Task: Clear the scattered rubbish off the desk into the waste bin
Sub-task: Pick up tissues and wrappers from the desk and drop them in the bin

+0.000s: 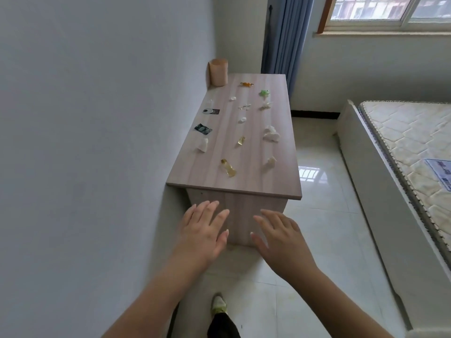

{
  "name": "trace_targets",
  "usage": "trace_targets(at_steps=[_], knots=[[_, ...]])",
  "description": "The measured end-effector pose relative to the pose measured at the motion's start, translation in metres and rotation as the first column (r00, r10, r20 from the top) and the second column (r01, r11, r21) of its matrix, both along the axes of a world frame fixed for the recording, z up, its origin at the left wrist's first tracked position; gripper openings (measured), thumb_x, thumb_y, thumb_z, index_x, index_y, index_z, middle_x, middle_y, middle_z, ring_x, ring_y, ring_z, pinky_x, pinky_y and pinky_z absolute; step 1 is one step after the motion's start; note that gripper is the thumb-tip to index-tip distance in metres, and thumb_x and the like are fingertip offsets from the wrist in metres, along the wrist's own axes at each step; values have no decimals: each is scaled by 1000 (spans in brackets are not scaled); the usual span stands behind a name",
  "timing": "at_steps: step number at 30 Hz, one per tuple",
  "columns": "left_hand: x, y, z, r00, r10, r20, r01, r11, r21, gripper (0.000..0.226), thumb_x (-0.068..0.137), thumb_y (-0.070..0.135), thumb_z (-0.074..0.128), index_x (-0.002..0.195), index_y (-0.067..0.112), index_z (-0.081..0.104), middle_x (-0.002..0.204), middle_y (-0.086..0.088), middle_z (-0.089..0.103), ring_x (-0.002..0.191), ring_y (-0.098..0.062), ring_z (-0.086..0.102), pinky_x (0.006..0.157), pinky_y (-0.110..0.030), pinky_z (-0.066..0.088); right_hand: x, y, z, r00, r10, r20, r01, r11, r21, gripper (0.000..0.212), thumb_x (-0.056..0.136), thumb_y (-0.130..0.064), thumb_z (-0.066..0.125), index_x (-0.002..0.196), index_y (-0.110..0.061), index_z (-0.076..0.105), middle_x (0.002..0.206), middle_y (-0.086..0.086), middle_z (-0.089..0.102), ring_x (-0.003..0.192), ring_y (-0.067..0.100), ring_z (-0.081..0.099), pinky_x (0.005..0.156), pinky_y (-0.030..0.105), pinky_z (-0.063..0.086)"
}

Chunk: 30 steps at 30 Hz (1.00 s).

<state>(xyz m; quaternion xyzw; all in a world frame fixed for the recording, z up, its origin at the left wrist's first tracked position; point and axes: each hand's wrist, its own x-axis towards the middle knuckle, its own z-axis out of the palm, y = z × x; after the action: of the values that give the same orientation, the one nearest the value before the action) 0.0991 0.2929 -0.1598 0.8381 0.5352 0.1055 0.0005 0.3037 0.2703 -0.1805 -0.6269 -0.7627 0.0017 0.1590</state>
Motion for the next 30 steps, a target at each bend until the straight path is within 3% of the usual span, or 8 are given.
trace_targets(at_steps=[4,8,11,19,26,30], knots=[[-14,59,-32,1000,14,7,-14,996,-90,48,92,38,47,136,21,45,142,-8,45,133,-26,37,114,-44,22,-12,58,-17,1000,-2,13,3,998,-57,37,86,-39,59,116,-16,58,117,6,63,104,24,62,84,38,52],[-19,112,-56,1000,-15,16,18,987,-158,44,89,36,50,130,20,51,132,-7,55,121,-25,50,100,-39,40,-10,106,-31,998,-50,43,55,991,-121,35,86,-38,59,114,-17,57,110,5,62,96,24,62,79,37,52],[-18,159,-69,999,-30,34,36,983,-178,40,88,30,56,126,16,55,126,-9,58,113,-27,55,92,-41,46,-3,141,-38,993,-112,40,117,981,-154,35,88,-37,56,116,-18,55,114,4,60,99,26,60,81,38,51],[15,259,-100,994,-99,50,109,956,-274,37,91,28,47,126,19,48,119,-3,57,98,-22,57,83,-38,49,40,218,-58,975,-210,71,222,937,-271,38,92,-38,45,125,-20,49,128,4,54,109,26,55,91,38,45],[60,334,-141,996,-63,-66,39,946,-321,40,89,31,47,128,23,42,127,-2,50,109,-22,50,87,-38,45,86,310,-98,983,-145,116,176,923,-342,41,93,-39,40,129,-20,41,133,5,51,110,26,54,91,38,44],[78,362,-158,992,7,-124,-54,922,-383,46,87,33,49,131,25,39,135,-5,43,121,-24,42,93,-40,43,106,356,-122,991,-84,108,122,900,-418,46,93,-36,40,136,-21,31,145,8,37,119,29,47,97,41,41]])
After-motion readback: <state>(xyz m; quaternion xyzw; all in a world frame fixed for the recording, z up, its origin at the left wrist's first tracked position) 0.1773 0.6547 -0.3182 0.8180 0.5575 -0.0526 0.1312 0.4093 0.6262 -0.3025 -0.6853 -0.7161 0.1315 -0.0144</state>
